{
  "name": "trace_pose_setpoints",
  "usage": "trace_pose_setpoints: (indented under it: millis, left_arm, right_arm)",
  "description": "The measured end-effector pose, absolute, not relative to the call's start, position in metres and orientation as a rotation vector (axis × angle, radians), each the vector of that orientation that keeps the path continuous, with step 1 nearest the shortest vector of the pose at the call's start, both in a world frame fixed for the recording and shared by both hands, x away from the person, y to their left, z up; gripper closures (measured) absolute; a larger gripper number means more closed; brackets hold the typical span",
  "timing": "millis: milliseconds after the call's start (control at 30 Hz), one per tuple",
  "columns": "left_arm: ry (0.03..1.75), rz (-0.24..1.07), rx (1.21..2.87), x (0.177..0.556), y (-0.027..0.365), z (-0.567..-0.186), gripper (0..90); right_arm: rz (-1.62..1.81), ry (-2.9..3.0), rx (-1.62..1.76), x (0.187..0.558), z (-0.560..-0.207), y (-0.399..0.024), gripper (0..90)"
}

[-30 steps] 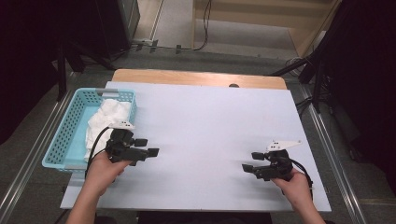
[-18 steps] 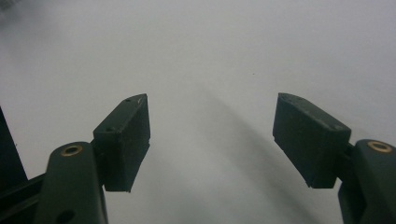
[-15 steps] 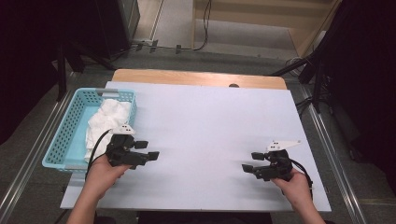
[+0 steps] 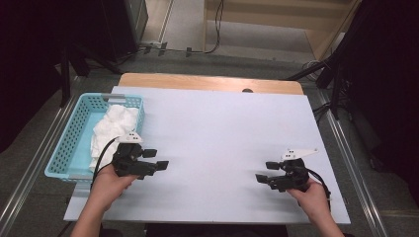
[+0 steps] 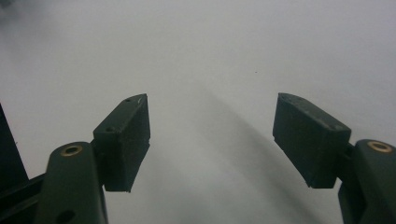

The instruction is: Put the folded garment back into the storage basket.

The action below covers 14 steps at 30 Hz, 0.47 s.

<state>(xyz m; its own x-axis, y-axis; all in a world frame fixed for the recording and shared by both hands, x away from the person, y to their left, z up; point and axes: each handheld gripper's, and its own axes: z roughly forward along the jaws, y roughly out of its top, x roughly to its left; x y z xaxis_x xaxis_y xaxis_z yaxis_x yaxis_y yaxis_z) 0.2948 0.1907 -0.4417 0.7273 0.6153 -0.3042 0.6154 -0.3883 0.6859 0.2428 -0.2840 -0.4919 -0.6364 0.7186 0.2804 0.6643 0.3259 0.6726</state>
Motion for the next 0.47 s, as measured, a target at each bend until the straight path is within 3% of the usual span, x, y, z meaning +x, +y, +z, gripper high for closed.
trace_pose_setpoints:
  millis: [467]
  left_arm:
    - [0.919,0.010,2.098,0.2940,0.1901,-0.4422,29.4]
  right_arm:
    - [1.212,2.507,1.304,0.2428,-0.4925,-0.2834,26.0]
